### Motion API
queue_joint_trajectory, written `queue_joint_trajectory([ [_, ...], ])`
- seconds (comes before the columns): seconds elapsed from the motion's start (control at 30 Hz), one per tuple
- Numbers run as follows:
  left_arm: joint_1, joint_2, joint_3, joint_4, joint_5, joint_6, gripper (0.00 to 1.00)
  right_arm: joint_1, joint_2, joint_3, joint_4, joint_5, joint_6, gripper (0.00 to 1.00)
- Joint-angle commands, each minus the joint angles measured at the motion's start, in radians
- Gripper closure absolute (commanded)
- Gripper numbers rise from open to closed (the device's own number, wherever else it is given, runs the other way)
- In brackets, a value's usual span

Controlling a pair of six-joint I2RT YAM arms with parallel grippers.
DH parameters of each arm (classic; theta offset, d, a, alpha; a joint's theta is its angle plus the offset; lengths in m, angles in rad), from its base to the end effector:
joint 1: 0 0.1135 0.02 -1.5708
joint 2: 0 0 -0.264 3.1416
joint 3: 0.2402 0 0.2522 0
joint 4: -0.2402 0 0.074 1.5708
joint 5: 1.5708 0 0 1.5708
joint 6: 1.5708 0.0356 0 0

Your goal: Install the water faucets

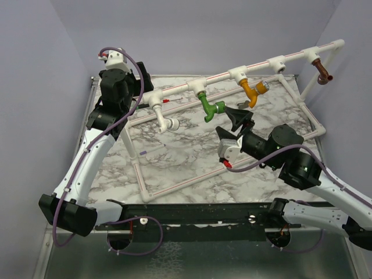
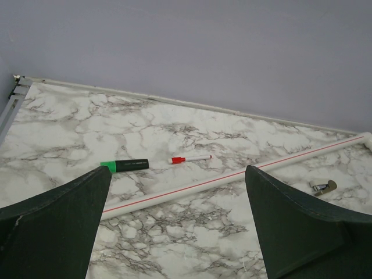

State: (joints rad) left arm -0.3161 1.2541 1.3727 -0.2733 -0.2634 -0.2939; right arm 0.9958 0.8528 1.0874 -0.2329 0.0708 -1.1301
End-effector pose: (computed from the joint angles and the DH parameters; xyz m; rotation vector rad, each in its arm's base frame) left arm 0.2700 -0.0785 0.4362 -0.1754 1.7163 -0.2241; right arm 0.1001 0.1498 0.4278 -1.3451 0.8124 -0.1610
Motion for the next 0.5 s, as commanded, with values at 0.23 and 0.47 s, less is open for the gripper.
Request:
queue_joint_trajectory([
  [0.23,-0.018,0.052,-0.061,-0.198,0.059,0.016,0.01,0.008,0.069,-0.105,0.182,0.055,-0.263,0.25],
  [0.47,-0.018,0.052,-0.061,-0.197,0.062,0.016,0.01,0.025,0.128,-0.196,0.458,0.183,-0.401,0.30],
])
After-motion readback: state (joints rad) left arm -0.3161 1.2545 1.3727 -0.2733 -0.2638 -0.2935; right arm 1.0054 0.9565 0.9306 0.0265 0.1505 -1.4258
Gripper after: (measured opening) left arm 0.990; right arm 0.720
